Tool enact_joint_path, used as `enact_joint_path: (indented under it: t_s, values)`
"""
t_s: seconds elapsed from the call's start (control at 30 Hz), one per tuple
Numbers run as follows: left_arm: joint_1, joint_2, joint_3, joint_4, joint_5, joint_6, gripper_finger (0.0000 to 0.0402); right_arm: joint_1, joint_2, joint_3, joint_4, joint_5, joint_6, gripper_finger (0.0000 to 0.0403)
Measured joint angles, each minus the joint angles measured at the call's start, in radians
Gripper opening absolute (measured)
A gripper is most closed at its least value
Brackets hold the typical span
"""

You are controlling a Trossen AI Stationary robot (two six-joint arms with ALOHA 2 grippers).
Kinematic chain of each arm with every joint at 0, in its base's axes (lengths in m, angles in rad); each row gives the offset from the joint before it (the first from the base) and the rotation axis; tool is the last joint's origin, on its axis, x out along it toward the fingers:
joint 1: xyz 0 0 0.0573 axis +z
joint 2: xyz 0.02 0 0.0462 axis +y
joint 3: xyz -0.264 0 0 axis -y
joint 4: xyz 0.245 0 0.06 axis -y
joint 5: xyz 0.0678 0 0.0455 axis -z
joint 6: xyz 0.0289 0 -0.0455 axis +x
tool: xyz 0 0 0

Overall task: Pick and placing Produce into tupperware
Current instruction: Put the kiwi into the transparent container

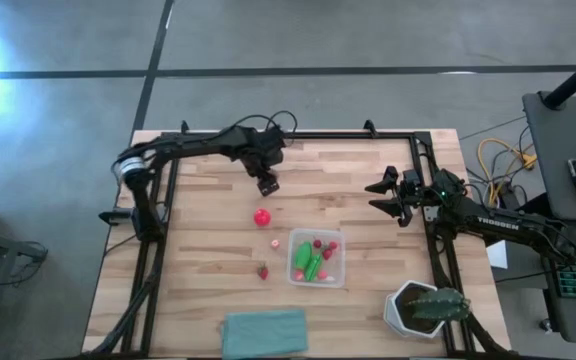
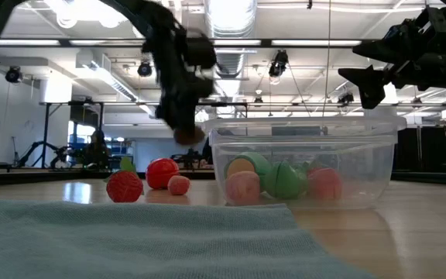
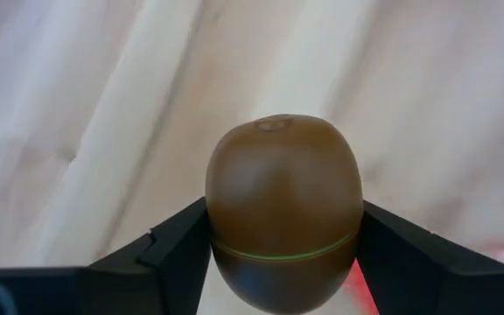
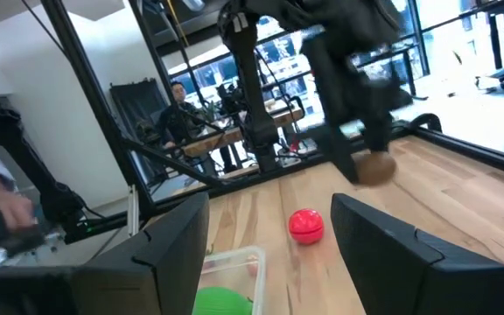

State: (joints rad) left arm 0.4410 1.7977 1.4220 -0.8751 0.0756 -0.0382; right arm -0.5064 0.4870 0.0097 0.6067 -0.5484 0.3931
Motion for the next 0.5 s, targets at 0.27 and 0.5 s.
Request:
enact_joint_path:
  t_s: [0.27,0.5]
  values:
    - [-0.138,-0.172,-0.005,0.111,0.141,-0.087,0.0232,0.000,0.000,0.000,-0.001,0.000,0.000,0.0233]
    - [-0.322,-0.156,-0.022,0.224,0.222,-0.138,0.0234,0.000,0.000,0.000,-0.004,0.000,0.000,0.0233]
